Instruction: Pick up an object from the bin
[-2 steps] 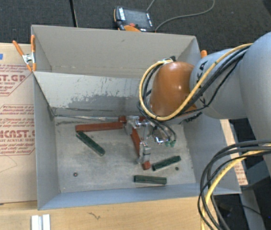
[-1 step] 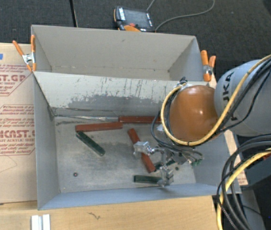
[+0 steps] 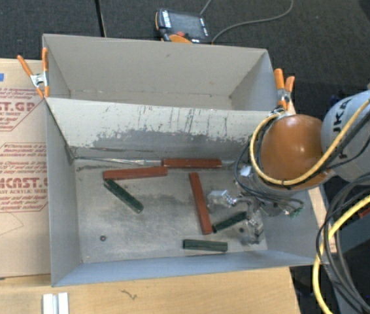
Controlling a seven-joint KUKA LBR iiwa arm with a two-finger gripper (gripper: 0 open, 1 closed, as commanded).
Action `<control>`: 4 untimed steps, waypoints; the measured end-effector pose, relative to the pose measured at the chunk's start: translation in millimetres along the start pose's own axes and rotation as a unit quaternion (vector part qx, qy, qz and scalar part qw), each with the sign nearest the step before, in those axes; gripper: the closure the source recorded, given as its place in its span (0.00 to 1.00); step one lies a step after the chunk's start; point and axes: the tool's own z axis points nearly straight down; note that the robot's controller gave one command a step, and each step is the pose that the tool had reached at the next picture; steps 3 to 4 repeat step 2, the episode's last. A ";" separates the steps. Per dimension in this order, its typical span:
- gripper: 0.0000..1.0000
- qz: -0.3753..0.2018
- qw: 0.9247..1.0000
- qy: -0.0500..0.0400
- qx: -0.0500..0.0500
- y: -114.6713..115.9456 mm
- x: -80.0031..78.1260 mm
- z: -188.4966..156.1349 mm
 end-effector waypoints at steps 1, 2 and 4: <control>1.00 -0.002 1.000 0.000 -0.002 3.5 -2.7 -1.6; 1.00 -0.014 1.000 -0.004 0.003 -21.7 -18.8 -151.7; 1.00 -0.014 1.000 -0.004 0.003 -21.7 -18.8 -151.7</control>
Offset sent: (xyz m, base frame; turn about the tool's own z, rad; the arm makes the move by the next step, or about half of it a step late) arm 0.0000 0.0000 0.0000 0.0000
